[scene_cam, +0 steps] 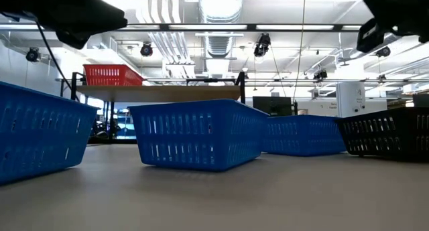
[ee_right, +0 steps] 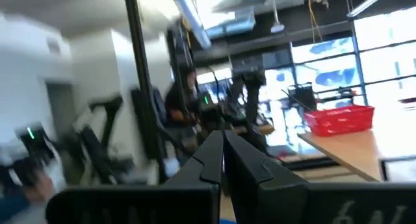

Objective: Stack baskets on shelf by color
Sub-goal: Put the middle blue bin on the shelf

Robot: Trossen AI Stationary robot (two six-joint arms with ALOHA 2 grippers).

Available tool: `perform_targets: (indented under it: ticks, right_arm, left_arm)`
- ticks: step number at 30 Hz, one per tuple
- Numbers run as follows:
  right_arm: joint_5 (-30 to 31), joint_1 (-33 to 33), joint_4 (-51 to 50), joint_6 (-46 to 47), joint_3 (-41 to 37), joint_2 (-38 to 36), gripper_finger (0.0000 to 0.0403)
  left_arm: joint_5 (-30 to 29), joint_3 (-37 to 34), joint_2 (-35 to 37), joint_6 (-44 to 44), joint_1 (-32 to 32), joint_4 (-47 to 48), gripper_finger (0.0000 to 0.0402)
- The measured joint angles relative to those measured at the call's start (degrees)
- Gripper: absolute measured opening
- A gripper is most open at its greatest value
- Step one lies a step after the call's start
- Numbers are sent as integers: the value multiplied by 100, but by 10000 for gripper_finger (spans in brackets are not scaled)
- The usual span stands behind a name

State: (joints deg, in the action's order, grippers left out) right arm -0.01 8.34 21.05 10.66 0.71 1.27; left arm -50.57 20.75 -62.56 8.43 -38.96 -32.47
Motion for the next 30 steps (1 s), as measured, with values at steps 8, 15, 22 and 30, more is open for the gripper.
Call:
perform_targets:
  ticks: [8,15,22,30]
  right_arm:
    - [783,712,885,189,-7,1200,9]
    - [2567,1393,1496,159,207,3006,9]
    - [3153,1517,-876,735,1709,4160,13]
    - [2896,1539,-4537,2337,4060,5790,95]
  left_arm:
    - [2,11,-459,11,0,-7,88]
    - [7,138,-787,17,-3,-9,88]
    - [107,190,-974,17,-4,-5,88]
    - [105,213,-1036,24,-4,-14,88]
